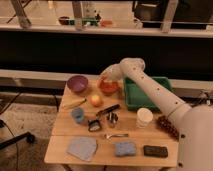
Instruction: Place pepper in red bowl
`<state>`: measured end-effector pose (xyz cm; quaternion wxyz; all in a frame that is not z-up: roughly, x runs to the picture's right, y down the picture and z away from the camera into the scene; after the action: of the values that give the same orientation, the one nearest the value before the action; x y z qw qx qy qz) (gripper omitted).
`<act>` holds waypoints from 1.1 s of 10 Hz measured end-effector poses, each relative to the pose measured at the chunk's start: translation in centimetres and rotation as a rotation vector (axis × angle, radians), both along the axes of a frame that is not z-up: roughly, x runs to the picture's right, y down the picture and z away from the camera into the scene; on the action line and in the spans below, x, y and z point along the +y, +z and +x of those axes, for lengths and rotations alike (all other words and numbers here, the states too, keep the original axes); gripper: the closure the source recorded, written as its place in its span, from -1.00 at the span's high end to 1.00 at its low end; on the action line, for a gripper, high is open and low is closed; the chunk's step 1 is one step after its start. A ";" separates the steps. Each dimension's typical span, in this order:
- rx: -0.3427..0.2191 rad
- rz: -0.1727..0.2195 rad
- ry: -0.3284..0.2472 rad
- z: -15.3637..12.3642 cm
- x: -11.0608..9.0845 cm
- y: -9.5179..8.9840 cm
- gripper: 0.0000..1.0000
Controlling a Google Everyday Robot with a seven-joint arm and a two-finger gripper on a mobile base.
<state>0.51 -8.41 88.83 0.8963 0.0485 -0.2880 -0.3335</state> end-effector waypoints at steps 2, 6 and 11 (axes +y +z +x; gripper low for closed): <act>0.006 -0.018 0.038 1.2 -0.2 0.7 -0.65; -0.008 -0.057 0.074 1.3 0.1 1.6 -0.65; 0.017 -0.076 0.083 2.0 0.6 3.0 -0.65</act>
<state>2.51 -7.86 91.85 0.9129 0.0235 -0.2908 -0.2854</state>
